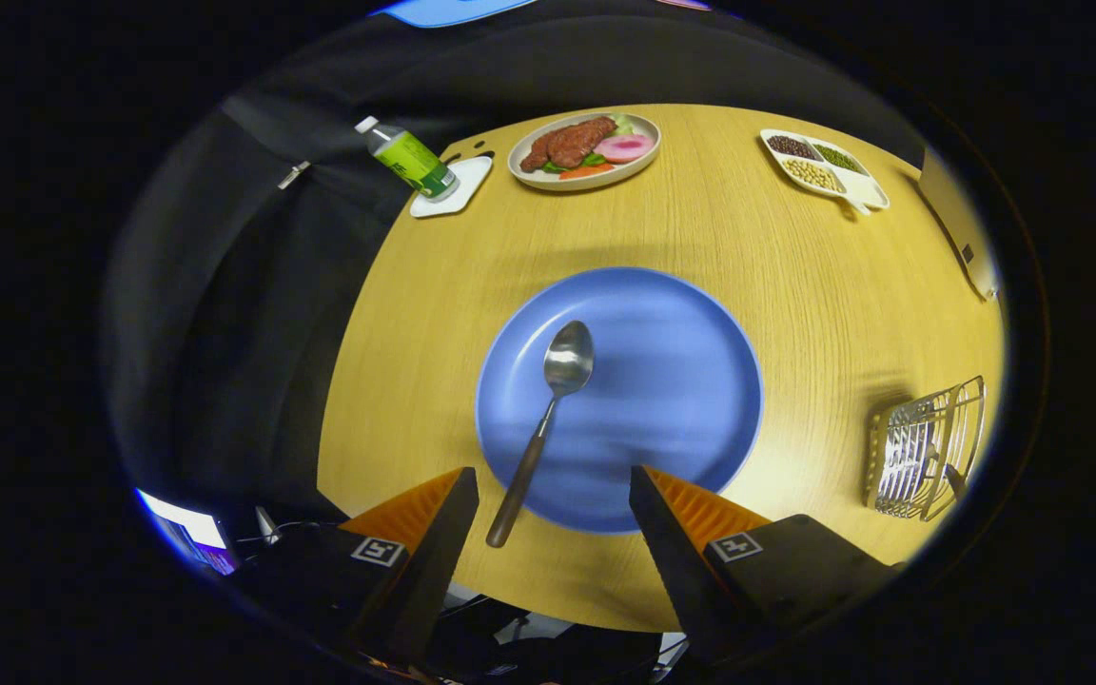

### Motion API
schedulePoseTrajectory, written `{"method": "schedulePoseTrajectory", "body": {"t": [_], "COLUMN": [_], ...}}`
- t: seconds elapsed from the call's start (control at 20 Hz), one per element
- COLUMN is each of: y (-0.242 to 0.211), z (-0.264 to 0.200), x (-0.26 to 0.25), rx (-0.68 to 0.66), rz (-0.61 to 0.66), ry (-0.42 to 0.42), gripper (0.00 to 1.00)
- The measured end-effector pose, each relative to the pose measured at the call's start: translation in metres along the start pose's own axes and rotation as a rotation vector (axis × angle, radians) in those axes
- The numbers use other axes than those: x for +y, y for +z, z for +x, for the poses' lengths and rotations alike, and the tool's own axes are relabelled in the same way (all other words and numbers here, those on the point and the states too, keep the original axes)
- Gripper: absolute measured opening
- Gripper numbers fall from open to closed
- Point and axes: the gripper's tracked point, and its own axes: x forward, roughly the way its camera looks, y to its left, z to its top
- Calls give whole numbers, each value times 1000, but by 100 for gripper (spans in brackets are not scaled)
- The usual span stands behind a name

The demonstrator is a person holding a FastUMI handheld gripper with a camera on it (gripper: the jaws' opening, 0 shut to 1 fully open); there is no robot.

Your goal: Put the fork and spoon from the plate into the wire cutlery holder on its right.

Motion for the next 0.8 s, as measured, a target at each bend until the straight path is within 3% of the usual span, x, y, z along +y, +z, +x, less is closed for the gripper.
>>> {"method": "schedulePoseTrajectory", "body": {"t": [0.3, 0.35, 0.6, 0.8], "y": [-8, -9, -16, -24], "z": [33, 37, 47, 49], "x": [-1, -2, 1, 2], "rx": [65, 70, 114, 136], "rz": [46, 55, 108, 117], "ry": [-34, -42, -40, -52], "gripper": [97, 84, 68, 35]}}
